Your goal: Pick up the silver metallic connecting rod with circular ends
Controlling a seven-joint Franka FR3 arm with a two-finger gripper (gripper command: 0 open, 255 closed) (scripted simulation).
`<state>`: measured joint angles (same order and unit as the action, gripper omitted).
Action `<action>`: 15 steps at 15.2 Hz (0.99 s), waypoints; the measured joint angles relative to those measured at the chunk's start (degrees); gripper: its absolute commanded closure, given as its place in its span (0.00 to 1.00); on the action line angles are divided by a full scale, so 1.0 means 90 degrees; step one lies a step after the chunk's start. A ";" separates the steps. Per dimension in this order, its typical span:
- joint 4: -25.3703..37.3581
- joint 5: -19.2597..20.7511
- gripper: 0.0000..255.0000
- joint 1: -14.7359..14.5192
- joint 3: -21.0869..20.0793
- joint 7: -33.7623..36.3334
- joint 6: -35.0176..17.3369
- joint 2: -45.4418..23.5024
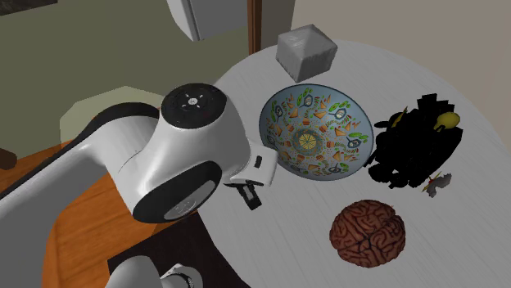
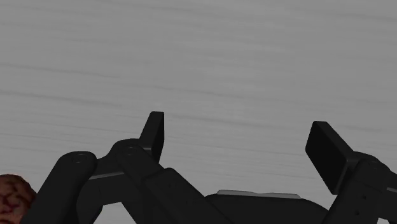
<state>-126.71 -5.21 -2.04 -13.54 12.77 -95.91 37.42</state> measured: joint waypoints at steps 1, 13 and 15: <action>0.0145 -0.0062 0.00 -0.0026 -0.0147 0.0175 0.0039 -0.0148; 0.1783 -0.0269 0.00 -0.0175 -0.1754 0.2197 0.0009 -0.2276; 0.2044 -0.0239 0.00 -0.0217 -0.1945 0.2487 0.0066 -0.2549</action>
<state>-108.31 -7.36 -4.00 -31.05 35.15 -95.32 14.48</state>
